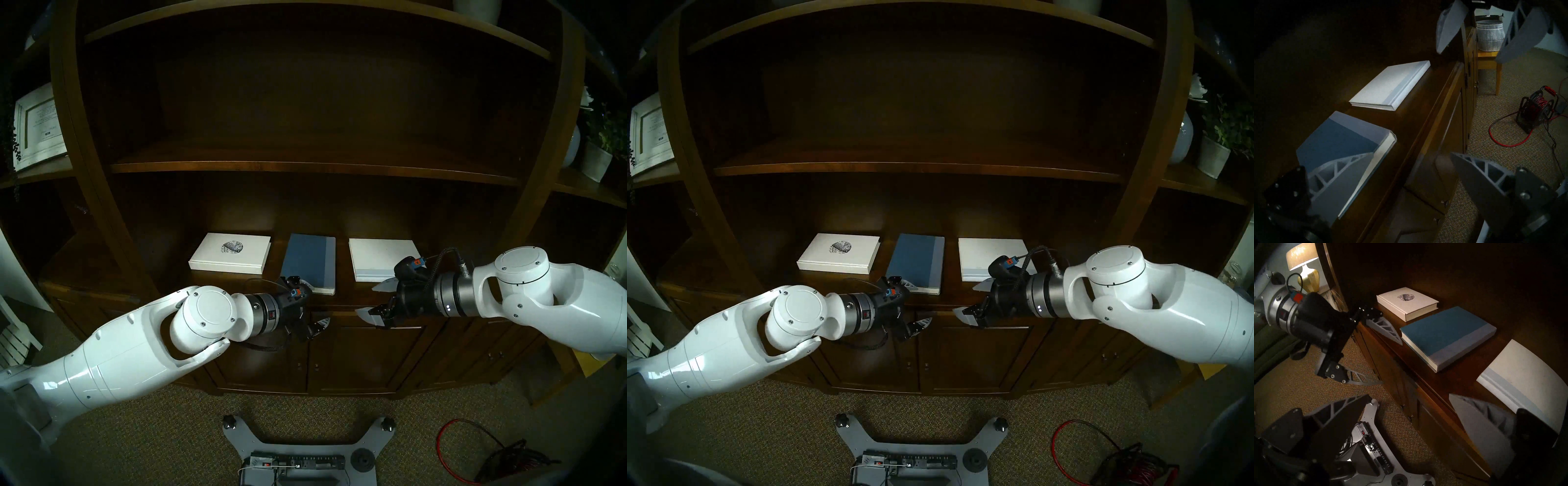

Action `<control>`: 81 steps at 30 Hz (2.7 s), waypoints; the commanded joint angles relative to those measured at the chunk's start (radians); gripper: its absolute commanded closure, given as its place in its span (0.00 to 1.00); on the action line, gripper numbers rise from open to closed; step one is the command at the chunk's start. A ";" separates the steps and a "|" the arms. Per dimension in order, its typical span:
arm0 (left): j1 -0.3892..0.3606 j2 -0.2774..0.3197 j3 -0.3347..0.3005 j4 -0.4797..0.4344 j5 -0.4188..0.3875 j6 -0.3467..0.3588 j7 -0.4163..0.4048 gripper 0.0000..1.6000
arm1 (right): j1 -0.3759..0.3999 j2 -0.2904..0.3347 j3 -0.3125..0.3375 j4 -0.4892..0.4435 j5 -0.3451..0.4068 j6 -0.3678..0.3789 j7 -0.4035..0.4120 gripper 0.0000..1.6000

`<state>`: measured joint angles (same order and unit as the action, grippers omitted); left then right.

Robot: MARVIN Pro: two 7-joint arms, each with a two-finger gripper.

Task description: Close the books and align them horizontally on the shelf

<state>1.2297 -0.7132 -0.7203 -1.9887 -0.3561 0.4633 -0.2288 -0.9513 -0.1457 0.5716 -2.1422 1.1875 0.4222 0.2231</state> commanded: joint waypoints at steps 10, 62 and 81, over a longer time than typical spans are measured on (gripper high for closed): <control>-0.182 -0.206 0.070 0.077 0.039 0.073 0.036 0.00 | 0.012 0.032 0.021 -0.015 0.013 -0.045 0.001 0.00; -0.219 -0.365 0.175 0.256 0.222 0.243 0.296 0.00 | -0.011 0.042 0.036 -0.017 0.012 -0.079 0.007 0.00; -0.205 -0.269 0.151 0.287 0.229 0.198 0.298 0.00 | -0.011 0.043 0.035 -0.017 0.012 -0.078 0.007 0.00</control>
<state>1.0473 -1.0264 -0.5381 -1.6988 -0.1390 0.6645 0.0583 -0.9748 -0.1056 0.5810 -2.1562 1.2000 0.3589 0.2304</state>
